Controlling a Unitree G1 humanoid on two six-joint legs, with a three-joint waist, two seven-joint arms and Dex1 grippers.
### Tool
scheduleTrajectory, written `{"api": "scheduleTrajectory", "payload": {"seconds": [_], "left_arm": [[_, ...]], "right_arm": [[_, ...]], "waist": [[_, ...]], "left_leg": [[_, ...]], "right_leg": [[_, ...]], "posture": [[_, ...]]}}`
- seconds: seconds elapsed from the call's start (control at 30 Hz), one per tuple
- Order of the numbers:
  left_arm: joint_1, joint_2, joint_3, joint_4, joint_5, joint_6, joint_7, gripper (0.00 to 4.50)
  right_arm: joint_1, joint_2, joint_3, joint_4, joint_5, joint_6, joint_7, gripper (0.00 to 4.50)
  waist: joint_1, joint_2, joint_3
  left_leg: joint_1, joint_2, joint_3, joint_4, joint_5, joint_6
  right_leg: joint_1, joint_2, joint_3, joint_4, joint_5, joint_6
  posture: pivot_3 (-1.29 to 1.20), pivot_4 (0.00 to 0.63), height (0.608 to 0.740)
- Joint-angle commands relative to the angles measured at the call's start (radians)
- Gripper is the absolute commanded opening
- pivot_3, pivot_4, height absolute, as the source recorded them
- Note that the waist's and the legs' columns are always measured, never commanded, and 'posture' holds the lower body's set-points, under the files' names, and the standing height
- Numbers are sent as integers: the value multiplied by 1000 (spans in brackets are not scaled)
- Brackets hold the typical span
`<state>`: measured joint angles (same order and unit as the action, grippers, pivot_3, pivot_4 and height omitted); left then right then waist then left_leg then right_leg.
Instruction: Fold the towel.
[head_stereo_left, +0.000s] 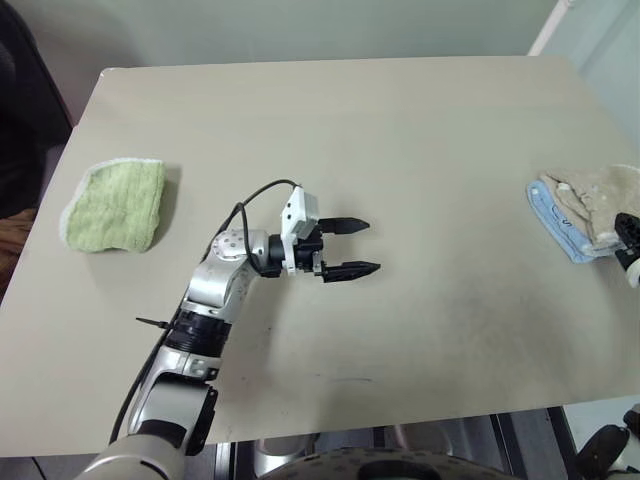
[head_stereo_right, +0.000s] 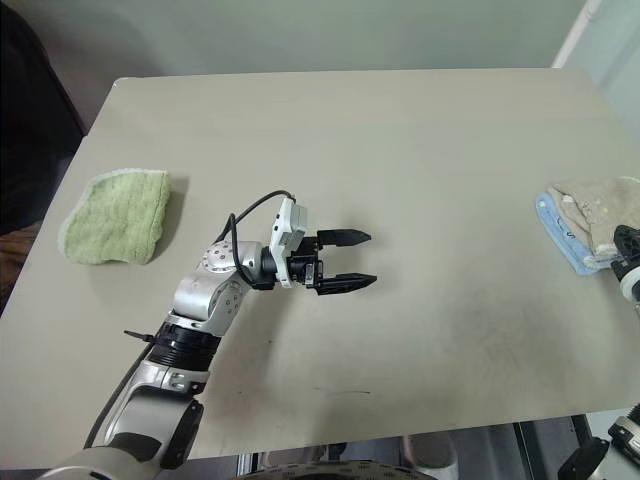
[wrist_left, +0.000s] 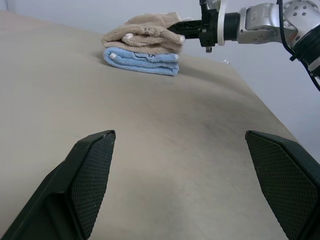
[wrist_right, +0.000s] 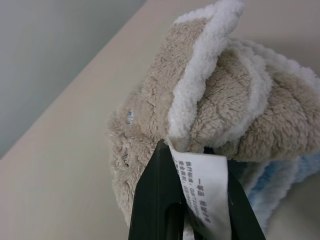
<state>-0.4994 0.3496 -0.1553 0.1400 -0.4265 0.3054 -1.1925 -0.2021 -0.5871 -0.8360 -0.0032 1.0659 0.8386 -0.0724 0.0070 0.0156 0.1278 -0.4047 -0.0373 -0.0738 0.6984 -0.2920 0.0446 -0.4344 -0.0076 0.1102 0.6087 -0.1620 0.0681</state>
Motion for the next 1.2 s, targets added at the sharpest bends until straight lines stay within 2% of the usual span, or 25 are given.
{"api": "scheduleTrajectory", "payload": {"seconds": [0.03, 0.13, 0.4, 0.47, 0.7, 0.77, 0.83, 0.93, 1.07, 1.2], "left_arm": [[-16, -9, 3, -13, -1, -13, 3, 4500], [-29, -13, 7, -1, 0, -13, 2, 4500], [-70, -24, 10, 67, 8, -44, -15, 4500], [-79, -27, 11, 84, 10, -54, -20, 4500], [-105, -42, 13, 134, 15, -80, -40, 4500], [-115, -51, 22, 153, 11, -90, -44, 4500], [-122, -55, 29, 168, 10, -106, -50, 4500], [-132, -52, 45, 183, 2, -103, -63, 4500], [-139, -40, 50, 208, 19, -126, -76, 4500], [-129, -27, 55, 206, 6, -117, -99, 4500]], "right_arm": [[-1, -13, -8, -14, -9, -12, -2, 298], [11, -17, -18, -22, -1, 4, -2, 1108], [50, -25, -63, -66, 48, 36, -17, 3916], [70, -34, -74, -84, 47, 31, -10, 4490], [159, -68, -140, -176, 93, 23, 51, 4490], [219, -109, -136, -219, 57, 23, 103, 4490], [296, -160, -99, -276, -63, -19, 135, 4490], [330, -198, -70, -385, -116, -65, 197, 4490], [316, -264, -19, -478, -223, -120, 240, 4490], [176, -288, 112, -542, -204, -144, 281, 4490]], "waist": [[0, 0, 0], [0, 0, 0], [2, 0, 0], [3, 0, 0], [7, 0, 0], [8, 0, 0], [11, 0, 0], [10, 0, 0], [1, 0, 0], [-2, 0, 0]], "left_leg": [[0, 0, 0, 0, 0, 0], [0, 0, 0, 0, 0, 0], [0, 0, 0, 0, 0, 0], [0, 0, 0, 0, 0, -1], [0, -1, 0, 0, -1, -3], [0, -1, 0, 0, -2, -4], [-1, -1, 0, 1, -2, -4], [-1, -1, 0, 1, -3, -7], [0, -1, 1, 1, -3, -6], [0, -1, 1, 1, -3, -5]], "right_leg": [[0, 0, 0, 0, 0, 0], [0, 0, 0, 0, 0, 0], [0, 0, 0, 0, 0, 0], [0, 0, 0, 0, 0, 0], [0, 0, 0, 0, -1, 1], [0, 0, 1, 0, -2, 2], [0, -1, 0, 0, -4, 2], [0, -1, 0, 0, -4, 1], [0, -1, 1, 0, -4, 2], [1, 0, 2, 0, -4, 3]], "posture": [[0, 150, 740], [0, 150, 740], [0, 150, 740], [0, 150, 740], [0, 150, 740], [0, 150, 740], [0, 150, 740], [0, 150, 740], [0, 150, 740], [0, 150, 740]]}}
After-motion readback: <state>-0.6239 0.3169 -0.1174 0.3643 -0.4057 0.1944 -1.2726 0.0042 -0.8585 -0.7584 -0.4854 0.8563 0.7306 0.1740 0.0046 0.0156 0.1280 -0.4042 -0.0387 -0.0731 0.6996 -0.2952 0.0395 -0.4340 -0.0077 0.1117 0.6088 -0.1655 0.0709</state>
